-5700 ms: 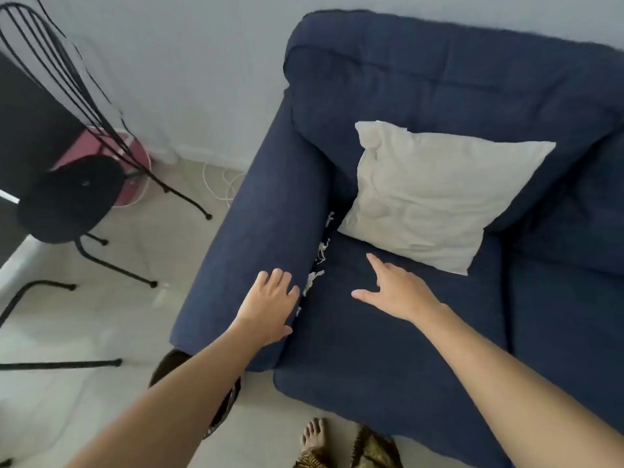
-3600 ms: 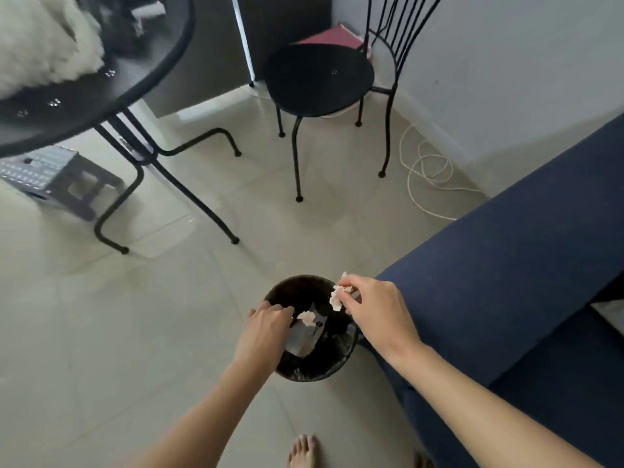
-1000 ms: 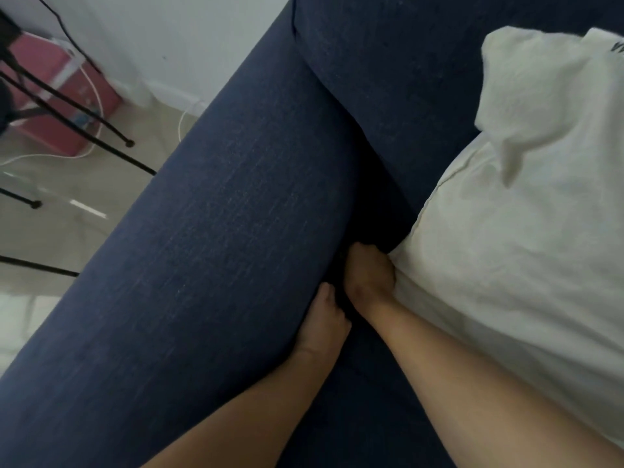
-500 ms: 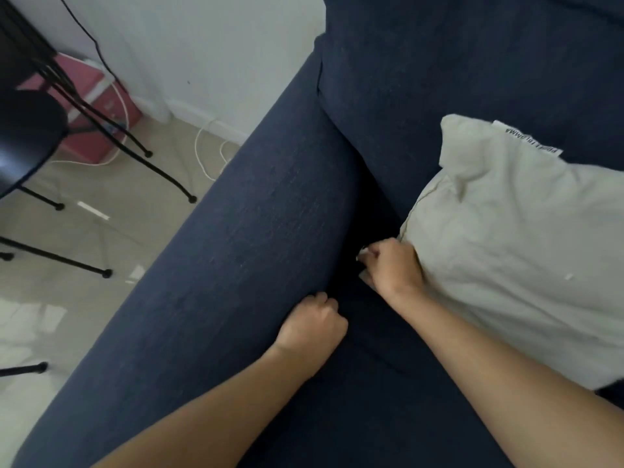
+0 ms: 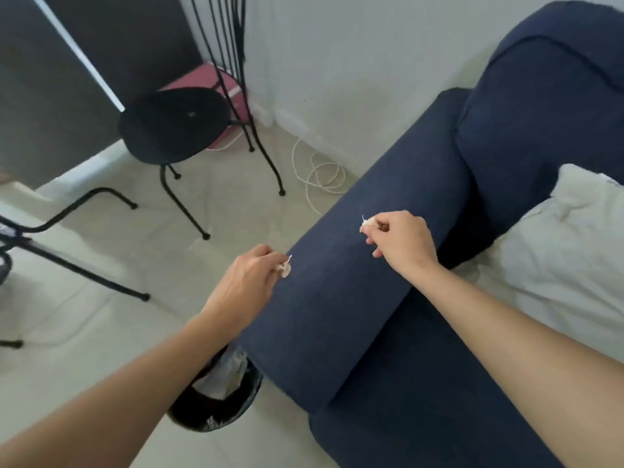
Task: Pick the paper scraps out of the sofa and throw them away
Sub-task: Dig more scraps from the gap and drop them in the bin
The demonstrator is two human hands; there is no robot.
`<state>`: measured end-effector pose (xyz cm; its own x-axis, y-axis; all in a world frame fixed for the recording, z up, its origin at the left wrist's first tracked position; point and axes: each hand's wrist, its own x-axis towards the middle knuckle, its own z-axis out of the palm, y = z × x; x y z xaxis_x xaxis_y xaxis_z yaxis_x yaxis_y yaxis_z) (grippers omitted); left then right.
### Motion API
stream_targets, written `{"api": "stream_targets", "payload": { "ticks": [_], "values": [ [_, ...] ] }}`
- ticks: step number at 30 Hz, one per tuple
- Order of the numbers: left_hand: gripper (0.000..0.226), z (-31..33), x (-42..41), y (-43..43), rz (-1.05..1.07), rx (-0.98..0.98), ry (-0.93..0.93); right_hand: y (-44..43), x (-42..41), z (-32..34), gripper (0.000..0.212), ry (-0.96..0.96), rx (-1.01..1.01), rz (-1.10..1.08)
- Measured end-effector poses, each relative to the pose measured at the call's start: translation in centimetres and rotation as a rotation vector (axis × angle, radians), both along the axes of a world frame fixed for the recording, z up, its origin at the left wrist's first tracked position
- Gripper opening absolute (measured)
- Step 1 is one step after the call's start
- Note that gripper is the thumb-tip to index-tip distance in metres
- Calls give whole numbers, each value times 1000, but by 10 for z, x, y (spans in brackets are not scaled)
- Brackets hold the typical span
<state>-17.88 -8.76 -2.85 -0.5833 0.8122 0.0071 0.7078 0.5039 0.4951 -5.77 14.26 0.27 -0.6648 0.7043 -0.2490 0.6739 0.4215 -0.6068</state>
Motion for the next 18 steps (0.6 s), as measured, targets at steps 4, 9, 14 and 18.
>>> {"api": "stream_targets", "payload": {
  "ticks": [4, 9, 14, 18],
  "values": [
    [21, -9, -22, -104, 174, -72, -34, -95, -42, -3, 26, -32, -53, 188],
    [24, -46, -19, -214, 393, -157, -171, -208, -77, -25, 27, -88, -112, 410],
    [36, -88, -5, -253, 462, -191, -365, -275, -85, -57, 16, -114, -120, 447],
    [52, -112, -2, -264, 407, -234, -416, -300, -82, -87, 12, -163, -91, 417]
  ]
}}
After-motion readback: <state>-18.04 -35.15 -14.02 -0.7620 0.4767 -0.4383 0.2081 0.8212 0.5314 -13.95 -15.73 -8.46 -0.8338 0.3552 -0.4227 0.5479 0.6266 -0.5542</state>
